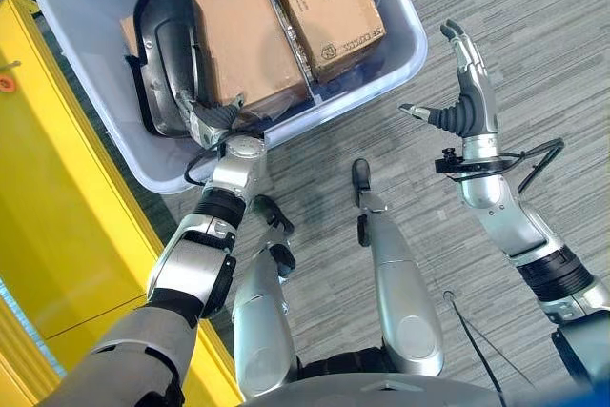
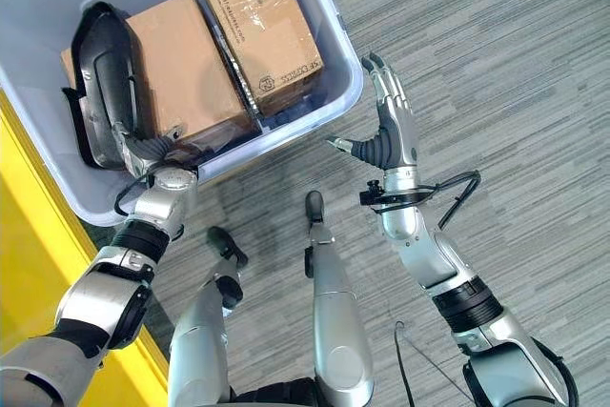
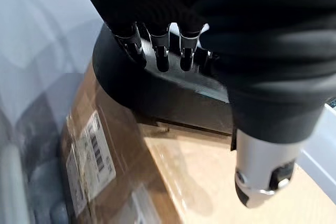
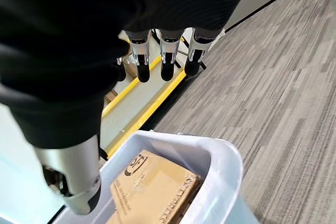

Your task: Move parts from the plastic box to the shelf.

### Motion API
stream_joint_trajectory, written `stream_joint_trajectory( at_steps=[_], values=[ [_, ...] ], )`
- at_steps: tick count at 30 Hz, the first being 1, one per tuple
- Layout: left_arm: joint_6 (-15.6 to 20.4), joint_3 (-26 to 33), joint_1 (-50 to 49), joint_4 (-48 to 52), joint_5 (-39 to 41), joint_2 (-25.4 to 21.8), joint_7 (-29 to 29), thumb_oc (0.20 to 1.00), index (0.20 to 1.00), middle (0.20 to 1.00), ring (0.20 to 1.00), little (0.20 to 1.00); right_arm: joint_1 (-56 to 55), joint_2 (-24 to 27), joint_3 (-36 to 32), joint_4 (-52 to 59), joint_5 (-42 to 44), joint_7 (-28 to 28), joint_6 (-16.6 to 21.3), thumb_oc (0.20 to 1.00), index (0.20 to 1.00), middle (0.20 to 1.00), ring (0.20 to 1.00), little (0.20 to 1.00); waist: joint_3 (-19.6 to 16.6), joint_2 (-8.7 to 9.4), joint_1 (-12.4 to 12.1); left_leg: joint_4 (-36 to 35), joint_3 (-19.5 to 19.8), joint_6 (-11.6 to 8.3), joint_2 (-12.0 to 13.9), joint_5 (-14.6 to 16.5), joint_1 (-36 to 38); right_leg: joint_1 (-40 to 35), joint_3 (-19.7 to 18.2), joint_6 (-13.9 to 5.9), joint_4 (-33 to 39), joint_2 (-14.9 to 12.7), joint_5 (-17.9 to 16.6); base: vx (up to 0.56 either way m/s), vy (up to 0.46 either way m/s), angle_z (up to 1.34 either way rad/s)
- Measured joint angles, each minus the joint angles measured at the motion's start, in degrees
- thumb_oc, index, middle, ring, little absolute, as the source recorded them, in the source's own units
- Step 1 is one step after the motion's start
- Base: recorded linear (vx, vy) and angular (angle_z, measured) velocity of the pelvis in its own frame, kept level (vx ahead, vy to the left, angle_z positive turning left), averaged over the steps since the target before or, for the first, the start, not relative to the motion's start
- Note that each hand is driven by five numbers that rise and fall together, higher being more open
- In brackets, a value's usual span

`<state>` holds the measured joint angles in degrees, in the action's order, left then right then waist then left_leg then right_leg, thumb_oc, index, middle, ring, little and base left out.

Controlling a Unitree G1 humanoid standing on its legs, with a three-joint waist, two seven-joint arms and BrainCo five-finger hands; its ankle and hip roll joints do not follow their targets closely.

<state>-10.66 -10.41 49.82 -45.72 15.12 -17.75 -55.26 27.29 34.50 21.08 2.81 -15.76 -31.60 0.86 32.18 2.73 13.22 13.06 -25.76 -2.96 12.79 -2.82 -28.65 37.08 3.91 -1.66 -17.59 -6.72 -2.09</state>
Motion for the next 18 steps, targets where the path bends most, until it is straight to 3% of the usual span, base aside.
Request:
stream_joint_trajectory(
  at_steps=[4, 8, 12, 18],
  values=[
    [1.4, -2.2, 1.4, -0.8, -0.7, -1.0, 6.9, 1.0, 1.0, 1.0, 1.0, 1.0, 0.6, 0.0, 0.0, 0.0, 0.9, 0.0, -0.1, 1.0, 1.0, 1.0, 1.0, 1.0, 0.0, 0.35, 0.1, 0.9, 0.0, 0.08, 0.3, 0.5, -0.5, 0.2, -0.1, 0.03, 0.0, 0.1, 0.0, 0.0, 0.005, -0.01],
    [6.1, -4.4, 1.3, 0.0, -1.2, -1.6, 14.8, 1.0, 1.0, 1.0, 1.0, 1.0, -0.2, -0.1, -0.2, 0.0, 0.9, 0.8, -0.1, 1.0, 1.0, 1.0, 1.0, 1.0, -0.1, 0.37, 0.1, 1.4, -0.4, 0.12, 0.2, 1.0, -0.5, 0.3, -0.6, -0.24, 0.0, 0.0, 0.2, 0.02, 0.033, -0.04],
    [7.8, -10.6, 0.6, 4.4, -4.2, -0.6, 21.2, 1.0, 1.0, 1.0, 1.0, 1.0, -2.1, -0.1, -0.7, 0.0, 0.9, 2.5, 0.0, 1.0, 1.0, 1.0, 1.0, 1.0, 0.0, 0.43, 0.3, 2.1, -0.7, 0.31, 0.1, 1.8, -0.5, 0.3, -1.0, -0.48, -0.2, -0.2, 0.3, 0.02, 0.033, -0.03],
    [8.5, -16.0, -1.9, 10.9, -8.8, 0.9, 22.7, 1.0, 1.0, 1.0, 1.0, 1.0, -3.0, -0.2, -0.8, 0.0, 0.9, 4.3, 0.9, 1.0, 1.0, 1.0, 1.0, 1.0, 0.0, 1.0, 2.1, 2.4, -0.8, 0.38, 0.0, 2.3, -0.3, 0.3, -1.3, -0.53, -0.5, -0.3, 0.3, 0.01, -0.003, -0.03]
  ],
)
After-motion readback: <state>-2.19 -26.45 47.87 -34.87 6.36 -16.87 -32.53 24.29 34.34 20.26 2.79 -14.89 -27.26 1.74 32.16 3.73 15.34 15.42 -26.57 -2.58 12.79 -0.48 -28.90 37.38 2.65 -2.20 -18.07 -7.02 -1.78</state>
